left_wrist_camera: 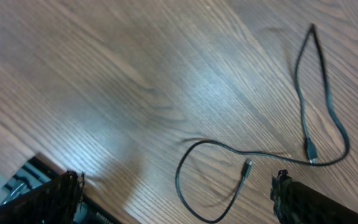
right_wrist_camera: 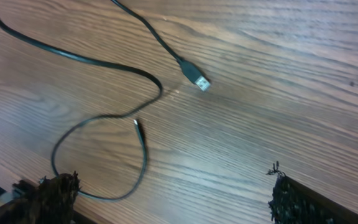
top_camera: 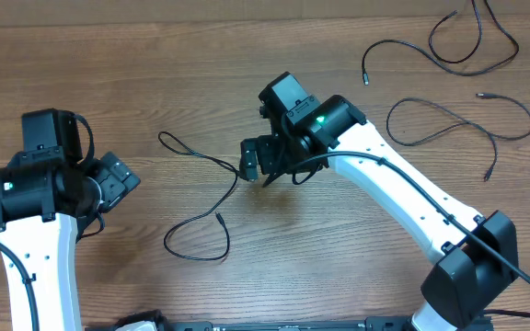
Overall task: Untangle cables
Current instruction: 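Lower the right gripper and grasp the cable near its middle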
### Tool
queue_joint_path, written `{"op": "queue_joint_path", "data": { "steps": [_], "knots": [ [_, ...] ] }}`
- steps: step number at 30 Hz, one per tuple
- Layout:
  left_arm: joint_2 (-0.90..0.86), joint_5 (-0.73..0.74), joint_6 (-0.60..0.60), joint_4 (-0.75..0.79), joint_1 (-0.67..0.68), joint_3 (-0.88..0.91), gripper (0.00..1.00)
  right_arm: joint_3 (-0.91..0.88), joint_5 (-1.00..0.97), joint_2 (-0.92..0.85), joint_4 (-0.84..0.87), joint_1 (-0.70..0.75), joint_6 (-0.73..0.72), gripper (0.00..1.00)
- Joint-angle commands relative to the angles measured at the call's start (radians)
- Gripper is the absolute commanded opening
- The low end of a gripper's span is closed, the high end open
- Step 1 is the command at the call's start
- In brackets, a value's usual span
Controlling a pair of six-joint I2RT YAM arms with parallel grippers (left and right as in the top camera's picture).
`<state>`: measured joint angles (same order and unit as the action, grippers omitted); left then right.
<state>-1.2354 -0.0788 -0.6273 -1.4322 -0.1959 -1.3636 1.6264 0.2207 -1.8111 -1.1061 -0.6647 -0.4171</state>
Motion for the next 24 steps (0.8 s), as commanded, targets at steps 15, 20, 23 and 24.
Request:
{"op": "queue_joint_path", "data": {
  "steps": [15,20,23,24],
  "knots": [
    [-0.002,0.095,-0.016,-0.027,-0.013,0.005,0.99,-0.009,0.028,0.001,0.089,-0.024,-0.119,1.00],
    [-0.002,0.123,-0.016,-0.029,-0.013,0.005,1.00,-0.055,0.027,0.001,0.121,-0.024,-0.118,1.00],
    [-0.002,0.122,-0.016,-0.028,-0.013,0.005,0.99,-0.087,0.028,0.001,0.134,-0.024,-0.119,1.00],
    [-0.002,0.121,-0.016,-0.027,-0.013,0.005,0.99,-0.094,0.028,0.001,0.135,-0.024,-0.119,1.00]
  ]
}}
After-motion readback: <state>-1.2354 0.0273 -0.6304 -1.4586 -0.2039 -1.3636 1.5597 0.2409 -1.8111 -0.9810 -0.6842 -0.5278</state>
